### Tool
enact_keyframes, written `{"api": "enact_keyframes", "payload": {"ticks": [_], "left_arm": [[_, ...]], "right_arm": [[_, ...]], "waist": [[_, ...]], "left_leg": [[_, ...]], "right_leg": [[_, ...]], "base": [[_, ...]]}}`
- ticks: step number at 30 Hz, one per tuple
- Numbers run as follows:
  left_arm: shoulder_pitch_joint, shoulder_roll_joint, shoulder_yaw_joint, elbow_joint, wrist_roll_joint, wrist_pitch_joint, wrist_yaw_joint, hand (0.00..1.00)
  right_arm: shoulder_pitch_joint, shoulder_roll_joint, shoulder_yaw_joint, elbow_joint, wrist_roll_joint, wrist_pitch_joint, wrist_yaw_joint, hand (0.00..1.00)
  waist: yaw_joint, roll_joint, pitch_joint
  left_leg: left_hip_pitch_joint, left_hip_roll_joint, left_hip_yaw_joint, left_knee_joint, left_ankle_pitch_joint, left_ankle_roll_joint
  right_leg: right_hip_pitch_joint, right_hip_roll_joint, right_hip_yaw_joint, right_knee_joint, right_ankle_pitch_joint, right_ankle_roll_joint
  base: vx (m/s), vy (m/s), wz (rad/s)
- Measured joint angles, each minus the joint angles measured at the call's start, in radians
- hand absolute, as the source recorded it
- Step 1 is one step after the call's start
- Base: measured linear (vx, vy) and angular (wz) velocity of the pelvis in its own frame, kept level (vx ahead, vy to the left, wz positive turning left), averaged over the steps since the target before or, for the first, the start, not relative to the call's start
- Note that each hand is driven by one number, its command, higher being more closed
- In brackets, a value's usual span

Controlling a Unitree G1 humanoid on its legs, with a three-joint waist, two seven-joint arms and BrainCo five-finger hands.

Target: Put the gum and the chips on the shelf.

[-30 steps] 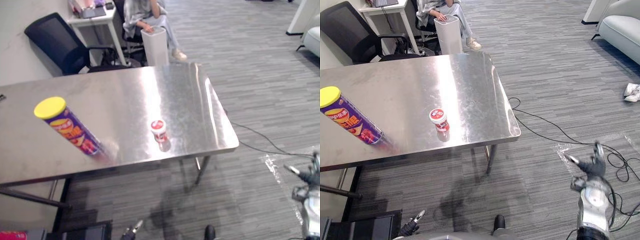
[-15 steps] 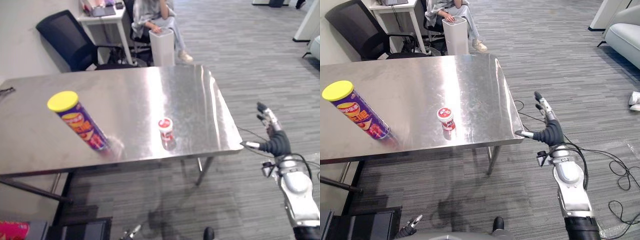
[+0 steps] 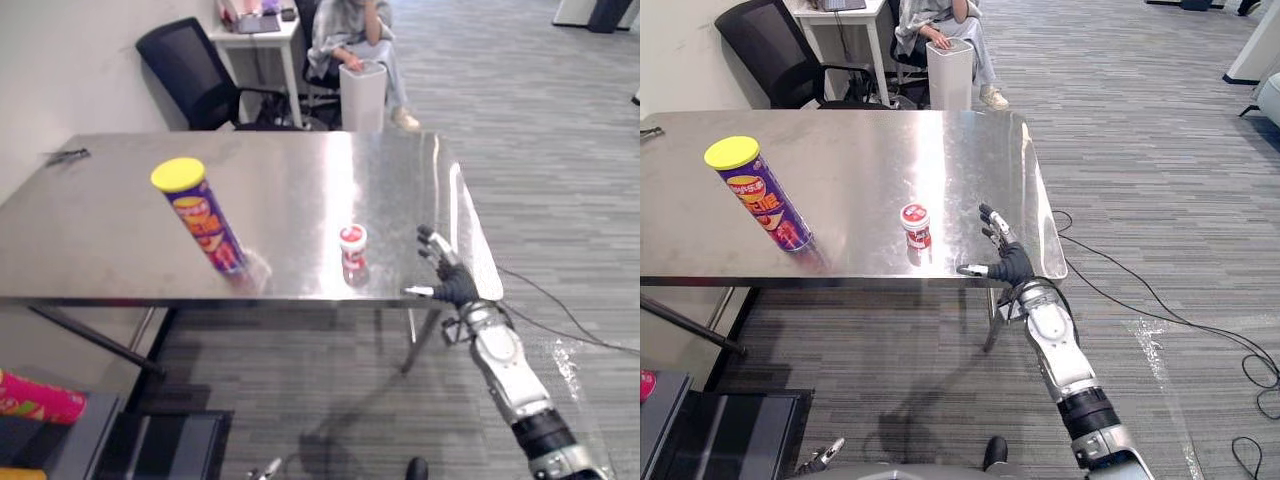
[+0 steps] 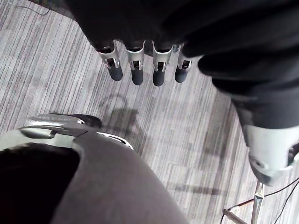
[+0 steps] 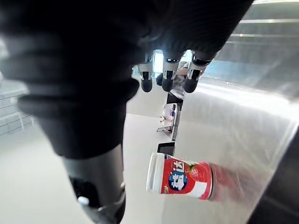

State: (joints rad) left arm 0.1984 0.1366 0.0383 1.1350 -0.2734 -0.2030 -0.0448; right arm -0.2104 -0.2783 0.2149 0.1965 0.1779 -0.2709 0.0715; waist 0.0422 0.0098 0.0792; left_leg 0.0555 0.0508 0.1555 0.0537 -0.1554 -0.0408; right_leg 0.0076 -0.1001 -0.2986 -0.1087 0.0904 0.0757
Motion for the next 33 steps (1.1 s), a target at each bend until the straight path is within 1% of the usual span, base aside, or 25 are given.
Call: {"api": "enact_keyframes", "payload": {"ticks": [3,6,8,11,15,18,23,33], "left_arm": [[0.000,-0.001,0.007,-0.001,0.000,0.010,0.003,0.00],[0.000,-0.001,0.009,-0.002,0.000,0.010,0.005,0.00],[-0.001,-0.005,0.021,-0.003,0.001,0.010,0.009,0.00],[0.000,-0.013,0.046,-0.003,0.002,0.011,0.016,0.00],[0.000,-0.013,0.048,-0.005,0.003,0.012,0.024,0.00],[0.002,-0.013,0.049,-0.014,0.003,0.018,0.030,0.00],[0.003,-0.018,0.071,-0.028,0.003,0.018,0.033,0.00],[0.003,-0.020,0.084,-0.032,0.003,0.019,0.039,0.00]], "right_arm": [[-0.039,0.020,0.015,0.061,0.000,0.014,-0.012,0.00],[-0.073,0.030,0.036,0.095,0.000,0.020,-0.025,0.00],[-0.094,0.050,0.035,0.118,0.001,0.023,-0.037,0.00],[-0.123,0.062,0.039,0.146,0.022,0.031,-0.041,0.00],[-0.163,0.079,0.040,0.177,0.028,0.049,-0.045,0.00],[-0.194,0.098,0.043,0.194,0.029,0.049,-0.047,0.00],[-0.248,0.099,0.061,0.261,0.031,0.055,-0.067,0.00],[-0.349,0.100,0.070,0.346,0.039,0.071,-0.067,0.00]], "waist": [[0.003,0.000,0.000],[0.007,0.000,0.000],[0.015,0.000,0.000],[0.021,-0.001,0.000],[0.027,-0.003,0.002],[0.031,-0.007,0.003],[0.043,-0.013,0.007],[0.049,-0.019,0.013]], "left_leg": [[0.001,0.000,-0.002,0.000,0.000,0.000],[0.001,-0.001,-0.003,0.000,0.000,0.000],[0.001,-0.001,-0.003,-0.001,0.000,0.000],[0.000,-0.003,-0.005,-0.003,0.000,0.000],[0.001,-0.003,-0.005,-0.007,0.000,-0.001],[0.001,-0.004,-0.004,-0.017,0.005,-0.002],[0.001,-0.005,-0.005,-0.018,0.005,-0.002],[0.000,-0.009,-0.011,-0.018,0.005,-0.001]], "right_leg": [[0.002,0.000,-0.006,0.000,0.000,0.000],[0.002,-0.001,-0.007,0.000,0.001,0.001],[0.002,-0.002,-0.007,0.000,0.001,0.002],[0.002,-0.003,-0.009,-0.001,0.001,0.002],[0.001,-0.003,-0.010,-0.005,0.001,0.002],[-0.003,-0.003,-0.009,-0.005,0.001,0.002],[-0.004,-0.004,-0.010,-0.005,0.002,0.004],[-0.003,-0.007,-0.018,-0.005,0.003,0.005]], "base": [[0.01,0.001,0.04],[0.00,0.000,0.00],[0.00,0.000,0.00],[0.00,0.000,0.00],[0.00,0.000,0.00],[0.00,0.000,0.00],[0.00,0.000,0.00],[0.00,0.001,0.00]]}}
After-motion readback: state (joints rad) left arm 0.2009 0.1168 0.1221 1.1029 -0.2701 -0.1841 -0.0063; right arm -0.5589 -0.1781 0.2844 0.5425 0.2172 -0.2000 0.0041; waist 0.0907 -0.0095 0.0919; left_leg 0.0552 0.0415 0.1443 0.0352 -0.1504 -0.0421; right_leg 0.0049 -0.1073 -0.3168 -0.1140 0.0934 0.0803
